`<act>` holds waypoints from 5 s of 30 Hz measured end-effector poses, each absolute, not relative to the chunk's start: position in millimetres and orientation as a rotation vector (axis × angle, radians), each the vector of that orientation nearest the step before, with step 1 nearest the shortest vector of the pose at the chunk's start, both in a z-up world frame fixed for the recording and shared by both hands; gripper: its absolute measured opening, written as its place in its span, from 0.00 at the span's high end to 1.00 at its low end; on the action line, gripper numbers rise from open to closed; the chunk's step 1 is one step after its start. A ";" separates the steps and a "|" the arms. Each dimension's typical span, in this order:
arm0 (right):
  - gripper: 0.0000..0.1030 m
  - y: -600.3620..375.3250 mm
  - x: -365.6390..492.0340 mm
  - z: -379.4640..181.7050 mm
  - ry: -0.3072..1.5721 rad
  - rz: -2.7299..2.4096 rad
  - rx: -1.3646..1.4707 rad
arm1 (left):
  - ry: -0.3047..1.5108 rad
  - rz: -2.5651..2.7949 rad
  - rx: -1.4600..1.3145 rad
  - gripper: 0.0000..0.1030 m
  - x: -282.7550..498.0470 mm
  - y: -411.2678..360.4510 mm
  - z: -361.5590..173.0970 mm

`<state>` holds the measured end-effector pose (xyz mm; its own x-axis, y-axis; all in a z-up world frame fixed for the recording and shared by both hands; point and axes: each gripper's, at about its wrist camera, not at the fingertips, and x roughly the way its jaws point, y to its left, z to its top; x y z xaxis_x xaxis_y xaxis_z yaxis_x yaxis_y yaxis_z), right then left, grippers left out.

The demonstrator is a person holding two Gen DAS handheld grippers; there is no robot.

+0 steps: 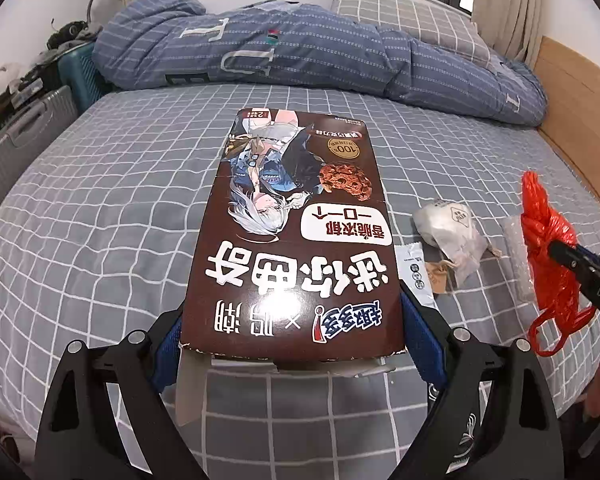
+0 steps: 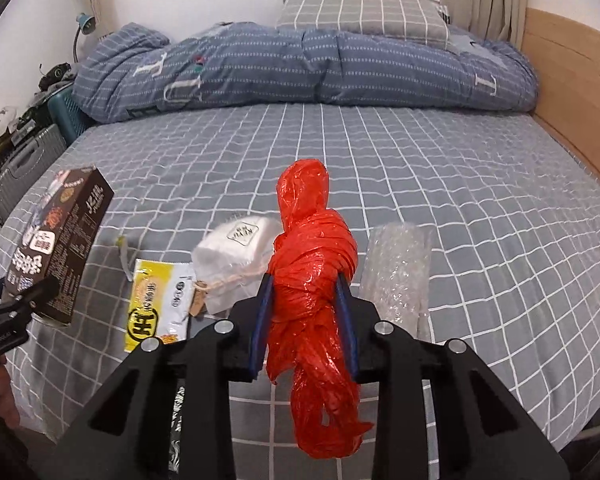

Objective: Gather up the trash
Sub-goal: 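Grasp the brown snack box with the left tool while the right tool grasps the red bag, then carry the brown snack box and red bag in both tools over the trash bin, then open the left tool to drop the snack box while the right tool drops the red bag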

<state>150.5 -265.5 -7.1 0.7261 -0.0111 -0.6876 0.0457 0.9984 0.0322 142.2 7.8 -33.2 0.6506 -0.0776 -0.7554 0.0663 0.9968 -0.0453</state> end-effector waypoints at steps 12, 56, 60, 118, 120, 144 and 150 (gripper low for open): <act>0.72 -255.6 111.0 26.1 0.696 -0.011 0.016 | 0.822 -0.100 -0.010 0.15 103.3 0.7 -8.4; 0.72 -220.2 -12.4 39.4 0.696 0.051 0.005 | 0.847 -0.146 -0.045 0.15 -20.4 -12.0 -0.1; 0.72 -216.8 -28.4 38.0 0.699 0.054 0.002 | 0.855 -0.148 -0.050 0.15 -31.8 -12.6 -1.6; 0.72 -210.9 -146.6 -118.5 1.034 0.049 0.033 | 1.138 -0.129 0.000 0.15 -161.3 -28.8 -146.9; 0.72 -215.8 -143.5 -127.0 1.045 0.041 0.029 | 1.143 -0.129 0.002 0.15 -160.8 -32.9 -151.6; 0.72 -281.1 -160.1 -164.5 1.130 -0.061 0.089 | 1.240 -0.237 0.071 0.06 -152.3 -89.0 -214.4; 0.72 -266.1 -150.6 -173.8 1.156 -0.023 0.088 | 1.225 -0.201 0.048 0.06 -146.1 -72.4 -213.6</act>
